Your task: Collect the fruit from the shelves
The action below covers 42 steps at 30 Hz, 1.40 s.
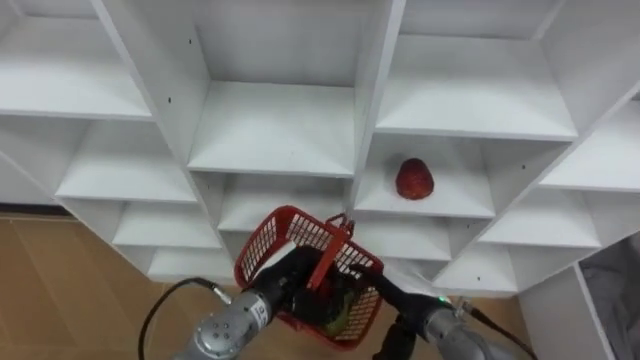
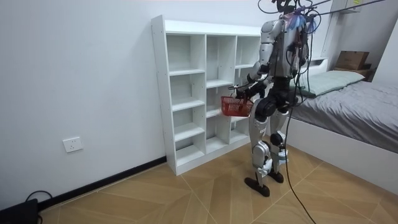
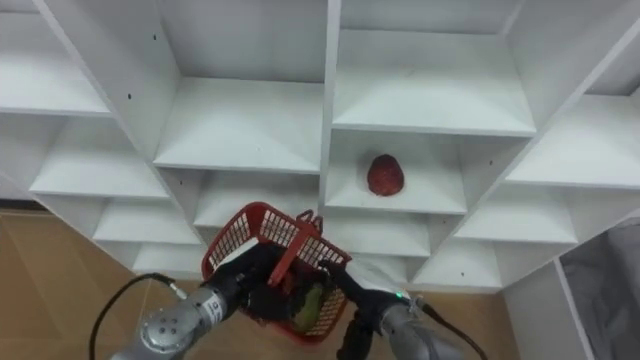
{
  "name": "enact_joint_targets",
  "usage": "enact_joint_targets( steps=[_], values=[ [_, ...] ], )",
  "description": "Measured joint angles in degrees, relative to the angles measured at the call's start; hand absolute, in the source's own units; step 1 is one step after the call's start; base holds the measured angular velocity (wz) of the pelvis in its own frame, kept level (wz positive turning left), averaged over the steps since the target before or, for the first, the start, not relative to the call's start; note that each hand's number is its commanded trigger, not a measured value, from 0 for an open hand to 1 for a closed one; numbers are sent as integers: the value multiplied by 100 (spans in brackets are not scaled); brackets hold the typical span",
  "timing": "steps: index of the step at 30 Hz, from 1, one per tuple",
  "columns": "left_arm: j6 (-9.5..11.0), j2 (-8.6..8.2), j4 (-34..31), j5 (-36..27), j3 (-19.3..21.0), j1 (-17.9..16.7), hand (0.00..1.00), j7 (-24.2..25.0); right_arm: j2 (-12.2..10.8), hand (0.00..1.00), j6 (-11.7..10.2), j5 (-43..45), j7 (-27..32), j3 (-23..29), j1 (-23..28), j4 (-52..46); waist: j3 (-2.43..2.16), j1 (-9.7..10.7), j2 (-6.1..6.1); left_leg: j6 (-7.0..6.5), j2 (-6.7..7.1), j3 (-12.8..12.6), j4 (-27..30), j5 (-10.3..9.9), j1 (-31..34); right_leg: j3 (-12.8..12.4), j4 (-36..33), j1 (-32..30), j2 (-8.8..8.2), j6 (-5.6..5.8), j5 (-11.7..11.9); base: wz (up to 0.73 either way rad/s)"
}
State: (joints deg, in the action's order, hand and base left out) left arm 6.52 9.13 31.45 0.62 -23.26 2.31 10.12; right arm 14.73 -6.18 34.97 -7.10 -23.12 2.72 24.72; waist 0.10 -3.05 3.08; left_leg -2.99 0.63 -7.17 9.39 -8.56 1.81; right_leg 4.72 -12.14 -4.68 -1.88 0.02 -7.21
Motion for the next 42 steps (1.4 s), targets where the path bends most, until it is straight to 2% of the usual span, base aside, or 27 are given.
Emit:
enact_joint_targets(
  steps=[4,7,11,13,15,20,25,33,42],
  values=[
    [11,110,-30,7,226,-92,100,-33,11,0,-8,-459,-125,244,196,-383,16,16,-8,17,-6,-40,-86,-21,-301,-149,74,222,43,6,-5,-12],
    [28,173,-140,7,560,-340,100,-71,-41,0,-15,-1021,-210,590,383,-736,21,113,-21,21,-19,-49,-90,-49,-372,-142,151,324,66,11,5,-1],
    [27,232,-140,7,638,-516,100,-87,-136,0,-16,-1635,-214,794,553,-759,35,149,-35,34,-36,-52,-90,-95,-437,-143,180,404,89,10,6,-1],
    [26,267,-140,7,641,-554,100,-116,-147,0,-16,-1973,-215,825,651,-759,68,165,-87,34,-43,-59,-93,-112,-446,-145,245,474,96,11,14,0],
    [26,268,-140,17,641,-602,100,-152,-179,0,-16,-2231,-214,865,720,-758,79,196,-123,35,-52,-83,-100,-125,-459,-148,241,476,99,10,13,-2],
    [26,271,-140,18,689,-734,100,-171,-373,0,-21,-2779,-96,1064,750,-757,72,300,-158,59,-99,-205,-99,-176,-491,-162,240,471,131,5,10,-10],
    [27,274,-140,25,763,-772,100,-178,-371,0,-63,-3192,94,1235,750,-748,58,443,-189,57,-100,-188,-98,-204,-587,-161,238,568,134,5,9,-1],
    [27,278,-156,35,763,-846,100,-188,-371,0,-83,-3749,351,1325,754,-684,38,564,-220,54,-91,-172,-90,-213,-695,-156,230,686,129,3,-6,-1],
    [27,288,-154,168,778,-896,100,-272,-368,0,-83,-3806,889,1327,751,-309,48,556,-194,52,-80,-172,-94,-219,-784,-149,238,773,118,10,-49,1]
  ],
)
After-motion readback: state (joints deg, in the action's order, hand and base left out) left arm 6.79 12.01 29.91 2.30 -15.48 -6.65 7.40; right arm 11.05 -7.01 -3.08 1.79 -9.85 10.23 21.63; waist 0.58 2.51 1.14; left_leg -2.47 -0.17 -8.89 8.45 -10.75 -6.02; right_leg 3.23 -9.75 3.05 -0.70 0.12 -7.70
